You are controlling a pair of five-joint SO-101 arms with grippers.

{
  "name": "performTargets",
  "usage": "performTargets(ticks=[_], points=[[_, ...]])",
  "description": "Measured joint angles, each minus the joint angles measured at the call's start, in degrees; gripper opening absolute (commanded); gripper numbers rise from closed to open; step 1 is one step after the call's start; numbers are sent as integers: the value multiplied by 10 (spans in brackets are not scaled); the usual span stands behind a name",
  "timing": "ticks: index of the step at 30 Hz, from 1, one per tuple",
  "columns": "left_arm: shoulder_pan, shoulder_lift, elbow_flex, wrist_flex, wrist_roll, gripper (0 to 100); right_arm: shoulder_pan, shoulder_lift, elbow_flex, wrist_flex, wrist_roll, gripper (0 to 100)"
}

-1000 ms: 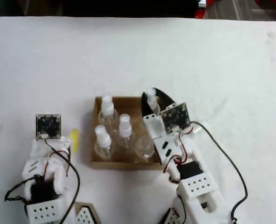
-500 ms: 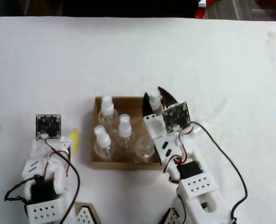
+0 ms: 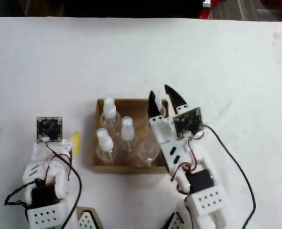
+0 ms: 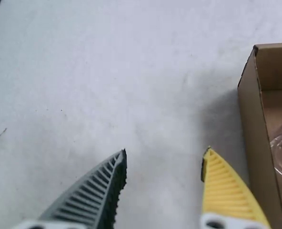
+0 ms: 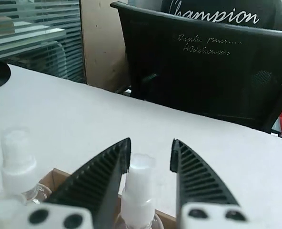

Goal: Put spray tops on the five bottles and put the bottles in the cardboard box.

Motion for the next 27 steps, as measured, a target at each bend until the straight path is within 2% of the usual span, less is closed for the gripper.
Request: performTargets(ticks=[3, 6, 12, 13, 16, 20, 25, 27], points=[[0, 0, 0, 0, 0, 242, 0, -53, -55, 120, -41, 116], [0, 0, 0, 0, 0, 242, 18, -87, -112, 211, -48, 116], [0, 0, 0, 0, 0, 242, 121, -103, -156, 304, -46, 116], [0, 0, 0, 0, 0, 242, 136, -104, -156, 324, -25, 116], [0, 0, 0, 0, 0, 242, 181, -98, -155, 377, 81, 116], [0, 0, 0, 0, 0, 242, 273, -105, -109, 409, 275, 116], [0, 0, 0, 0, 0, 242, 354, -98, 13, 364, 504, 114], [0, 0, 0, 0, 0, 242, 375, -98, 42, 339, 562, 115]])
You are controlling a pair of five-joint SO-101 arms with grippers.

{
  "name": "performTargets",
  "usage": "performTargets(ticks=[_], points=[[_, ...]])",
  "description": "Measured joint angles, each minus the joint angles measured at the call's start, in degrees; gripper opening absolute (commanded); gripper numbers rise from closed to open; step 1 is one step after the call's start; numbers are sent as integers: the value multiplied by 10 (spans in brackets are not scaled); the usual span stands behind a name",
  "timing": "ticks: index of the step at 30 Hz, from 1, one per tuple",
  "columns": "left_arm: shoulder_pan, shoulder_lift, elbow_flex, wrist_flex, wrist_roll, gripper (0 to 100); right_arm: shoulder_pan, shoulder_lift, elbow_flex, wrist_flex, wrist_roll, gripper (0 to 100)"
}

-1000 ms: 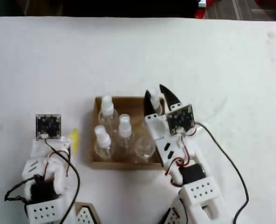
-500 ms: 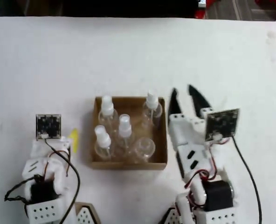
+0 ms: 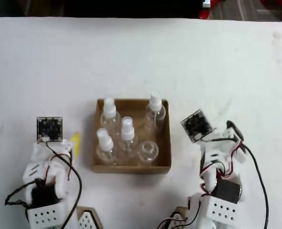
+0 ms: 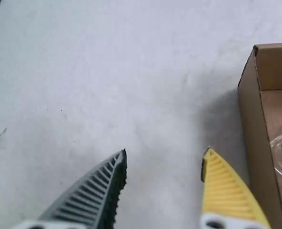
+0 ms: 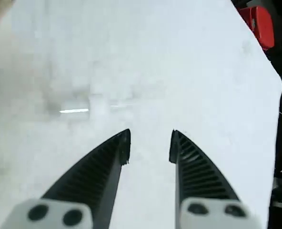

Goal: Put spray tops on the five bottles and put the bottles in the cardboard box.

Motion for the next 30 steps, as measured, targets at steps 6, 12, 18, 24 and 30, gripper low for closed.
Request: performTargets(ticks=[6, 12, 18, 24, 30], points=[[0, 0, 0, 0, 0, 242, -34, 38, -9, 9, 28, 116], [0, 0, 0, 0, 0, 242, -82, 217, -150, 92, 59, 112], [0, 0, 0, 0, 0, 242, -87, 480, -316, 175, 167, 112], [0, 0, 0, 0, 0, 242, -55, 674, -432, 232, 295, 117], [0, 0, 0, 0, 0, 242, -56, 726, -454, 236, 345, 258]])
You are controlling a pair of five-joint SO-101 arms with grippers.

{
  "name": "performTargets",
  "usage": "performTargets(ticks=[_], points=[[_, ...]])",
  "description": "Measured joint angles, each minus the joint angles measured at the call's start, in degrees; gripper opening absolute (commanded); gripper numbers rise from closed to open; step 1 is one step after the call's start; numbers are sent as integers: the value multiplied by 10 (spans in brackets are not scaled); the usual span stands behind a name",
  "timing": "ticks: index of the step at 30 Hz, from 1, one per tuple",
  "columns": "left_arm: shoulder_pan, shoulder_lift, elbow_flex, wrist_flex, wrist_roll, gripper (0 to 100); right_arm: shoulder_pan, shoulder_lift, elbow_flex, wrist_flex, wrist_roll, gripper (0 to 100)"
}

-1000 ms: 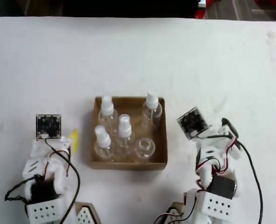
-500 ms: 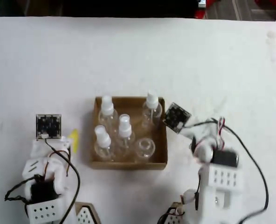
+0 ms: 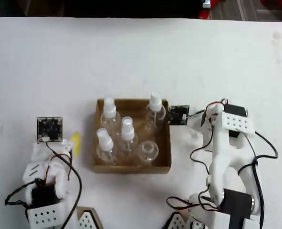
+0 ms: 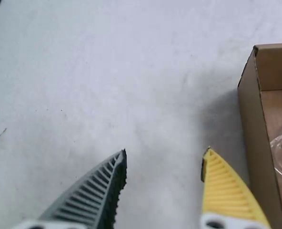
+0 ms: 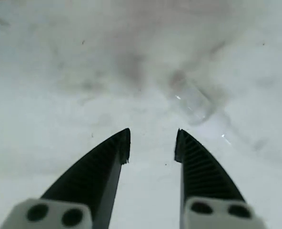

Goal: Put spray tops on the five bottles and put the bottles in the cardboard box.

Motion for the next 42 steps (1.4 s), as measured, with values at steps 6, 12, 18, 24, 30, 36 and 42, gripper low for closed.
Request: performTargets(ticks=[6, 12, 18, 24, 30, 36, 42], points=[[0, 0, 0, 0, 0, 242, -6, 11, -1, -10, 35, 268], [0, 0, 0, 0, 0, 242, -22, 69, -7, -38, 42, 214], [0, 0, 0, 0, 0, 242, -21, 108, -8, -77, 43, 205], [0, 0, 0, 0, 0, 242, -22, 112, -7, -116, 43, 205], [0, 0, 0, 0, 0, 242, -13, 112, -7, -121, 48, 205], [0, 0, 0, 0, 0, 242, 5, 116, -7, -121, 113, 207], [0, 0, 0, 0, 0, 242, 7, 167, -8, -161, 113, 200]])
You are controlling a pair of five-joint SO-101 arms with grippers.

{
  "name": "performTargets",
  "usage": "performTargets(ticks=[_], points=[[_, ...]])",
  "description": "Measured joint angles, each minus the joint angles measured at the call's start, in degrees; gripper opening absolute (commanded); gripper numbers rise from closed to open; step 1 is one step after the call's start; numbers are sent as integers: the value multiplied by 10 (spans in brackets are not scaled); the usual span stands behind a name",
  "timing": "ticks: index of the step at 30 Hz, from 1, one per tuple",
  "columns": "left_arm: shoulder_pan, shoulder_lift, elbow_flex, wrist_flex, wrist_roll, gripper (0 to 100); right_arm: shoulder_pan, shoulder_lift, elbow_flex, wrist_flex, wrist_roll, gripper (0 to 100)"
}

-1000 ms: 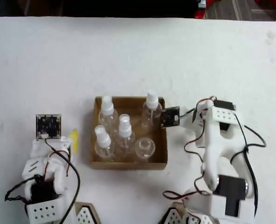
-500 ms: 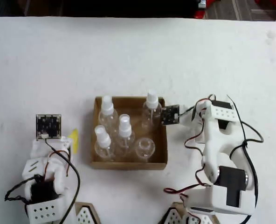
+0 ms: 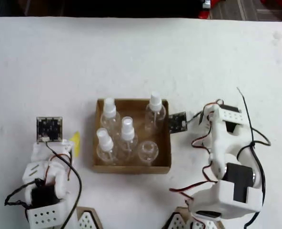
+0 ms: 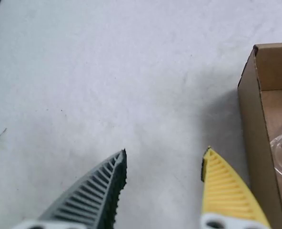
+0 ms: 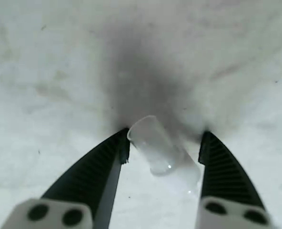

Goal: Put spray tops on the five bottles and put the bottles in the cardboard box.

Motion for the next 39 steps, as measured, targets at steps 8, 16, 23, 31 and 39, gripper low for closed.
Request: performTargets(ticks=[8, 16, 23, 31, 39], points=[[0, 0, 0, 0, 0, 242, 2, 5, -4, -19, 0, 15], [0, 0, 0, 0, 0, 242, 4, -46, -5, -24, -33, 15], [0, 0, 0, 0, 0, 242, 4, -153, -4, -24, -154, 15], [0, 0, 0, 0, 0, 242, 25, -233, -76, -79, -445, 15], [0, 0, 0, 0, 0, 242, 79, -377, -188, -24, -957, 15]])
